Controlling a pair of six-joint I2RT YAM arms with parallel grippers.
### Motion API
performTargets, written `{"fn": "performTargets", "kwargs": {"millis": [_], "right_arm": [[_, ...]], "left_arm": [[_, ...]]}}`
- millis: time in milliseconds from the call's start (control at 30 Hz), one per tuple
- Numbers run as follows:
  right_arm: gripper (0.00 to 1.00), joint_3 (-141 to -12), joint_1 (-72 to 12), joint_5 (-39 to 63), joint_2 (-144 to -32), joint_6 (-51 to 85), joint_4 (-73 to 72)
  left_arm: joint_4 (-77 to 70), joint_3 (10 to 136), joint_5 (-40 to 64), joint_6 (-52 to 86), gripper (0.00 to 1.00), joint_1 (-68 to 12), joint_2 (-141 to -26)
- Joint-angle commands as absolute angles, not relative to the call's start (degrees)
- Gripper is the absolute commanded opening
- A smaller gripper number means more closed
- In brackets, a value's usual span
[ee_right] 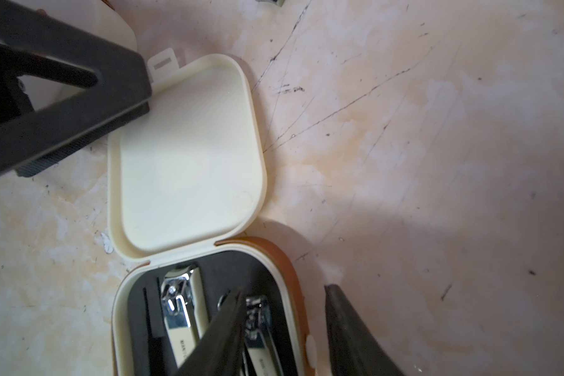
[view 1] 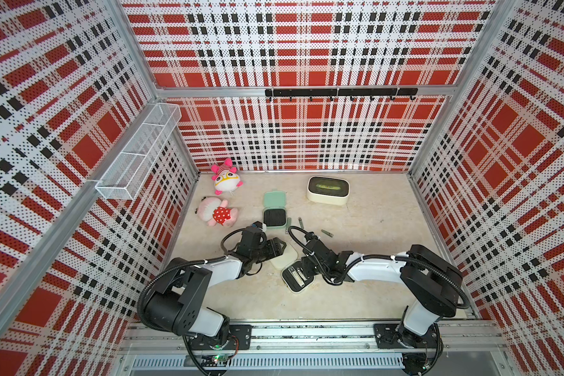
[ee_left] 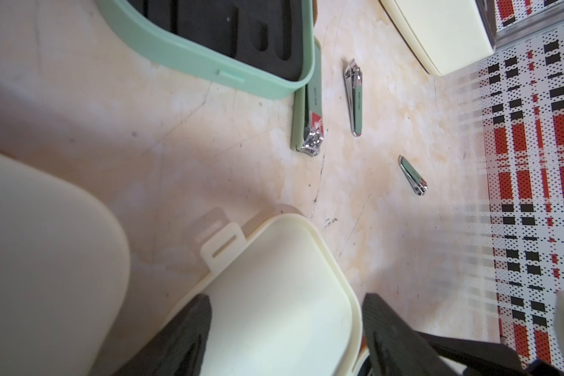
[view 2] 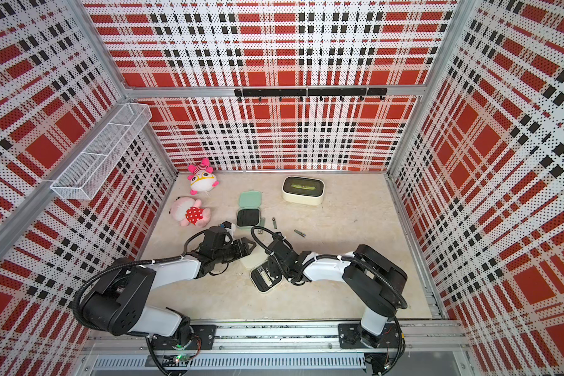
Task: Organize nail clipper sets
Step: Place the nail clipper in the storage box.
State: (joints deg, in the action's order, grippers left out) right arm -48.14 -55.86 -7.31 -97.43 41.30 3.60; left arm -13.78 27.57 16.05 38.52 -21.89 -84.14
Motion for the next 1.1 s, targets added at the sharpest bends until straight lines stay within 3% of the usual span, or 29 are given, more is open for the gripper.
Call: {"fn": "performTargets", "kwargs": {"millis": [0,367,800,1067], "right_arm": [[0.42,-46.39,-55.55,-7.48,-97.66,42.07,3.83],[0.42,-45.47,-55.59,-7.64,-97.13,42.56,3.24],[0.52,-47.30,-55.46,-8.57,-93.56,42.16,5.12],[0.59,-43.49,-55.46,-2.48,-90.95,40.07,0.14]], "left_arm": [[-9.80,26.90,15.21,37.97,0.78,-21.51,-86.04],[-9.84,26.94,15.38,38.06,0.78,-21.53,-85.82],[-9.52,28.10,15.73,37.91,0.78,-21.53,-86.66],[-9.45,28.31,15.81,37.97,0.78,-21.62,-86.72]]}}
